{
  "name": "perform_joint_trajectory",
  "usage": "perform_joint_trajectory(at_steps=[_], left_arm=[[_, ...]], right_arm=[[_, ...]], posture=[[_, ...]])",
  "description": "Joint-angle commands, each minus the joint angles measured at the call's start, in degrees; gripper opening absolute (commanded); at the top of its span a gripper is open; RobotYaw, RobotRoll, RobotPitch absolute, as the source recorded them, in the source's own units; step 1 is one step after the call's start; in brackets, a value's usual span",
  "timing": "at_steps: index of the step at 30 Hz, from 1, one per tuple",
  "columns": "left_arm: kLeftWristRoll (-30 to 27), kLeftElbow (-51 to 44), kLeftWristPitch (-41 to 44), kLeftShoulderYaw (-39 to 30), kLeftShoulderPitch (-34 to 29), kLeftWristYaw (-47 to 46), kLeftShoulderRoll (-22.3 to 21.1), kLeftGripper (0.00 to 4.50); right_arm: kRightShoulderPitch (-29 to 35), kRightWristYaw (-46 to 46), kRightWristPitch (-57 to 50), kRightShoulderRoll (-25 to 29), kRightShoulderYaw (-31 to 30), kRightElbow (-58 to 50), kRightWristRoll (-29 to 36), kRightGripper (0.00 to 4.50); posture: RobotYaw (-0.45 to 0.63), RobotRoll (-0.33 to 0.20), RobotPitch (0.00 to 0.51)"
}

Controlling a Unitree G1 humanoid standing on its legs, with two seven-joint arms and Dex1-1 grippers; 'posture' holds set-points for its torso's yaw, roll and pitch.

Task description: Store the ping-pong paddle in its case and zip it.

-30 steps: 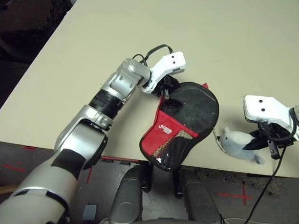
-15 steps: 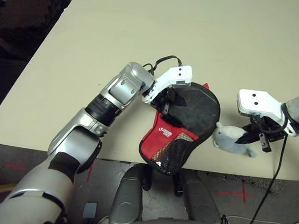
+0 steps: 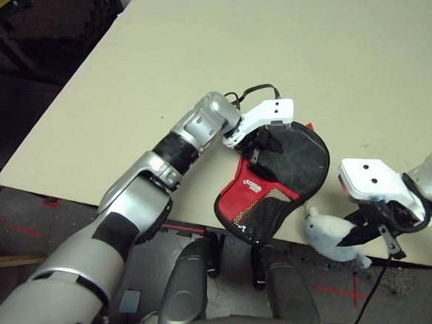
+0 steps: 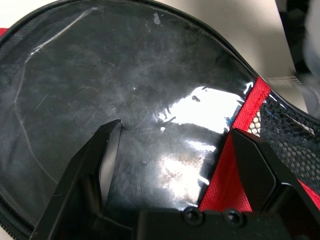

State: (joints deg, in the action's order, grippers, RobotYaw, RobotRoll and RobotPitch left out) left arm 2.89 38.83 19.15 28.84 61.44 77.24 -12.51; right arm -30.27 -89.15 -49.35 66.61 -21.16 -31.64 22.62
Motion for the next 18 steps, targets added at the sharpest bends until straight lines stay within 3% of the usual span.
perform_joint_trajectory(at_steps=[1, 5, 15, 18], left_arm=[[3.2, 4.5, 0.4, 1.9, -1.7, -2.1, 0.8, 4.5], [2.9, 4.7, 0.3, 0.2, -2.0, -3.6, 1.2, 4.5], [-6.0, -11.7, 11.4, -12.5, -5.4, -9.3, -2.3, 4.5], [-8.3, -13.9, 12.6, -18.8, -5.0, -14.7, -4.1, 4.5]], right_arm=[[1.1, -0.8, 1.8, 0.1, -1.2, -0.9, 0.6, 0.08], [0.8, 0.9, 0.6, -0.5, -0.5, 0.3, 0.5, 0.08], [-11.1, 9.9, -8.2, -4.5, 10.3, 18.4, 3.0, 3.34], [-17.1, 16.0, -8.4, -6.5, 15.1, 28.8, 1.3, 4.33]], posture=[[-0.17, 0.0, 0.274], [-0.17, 0.0, 0.276], [-0.16, 0.0, 0.279], [-0.16, 0.0, 0.276]])
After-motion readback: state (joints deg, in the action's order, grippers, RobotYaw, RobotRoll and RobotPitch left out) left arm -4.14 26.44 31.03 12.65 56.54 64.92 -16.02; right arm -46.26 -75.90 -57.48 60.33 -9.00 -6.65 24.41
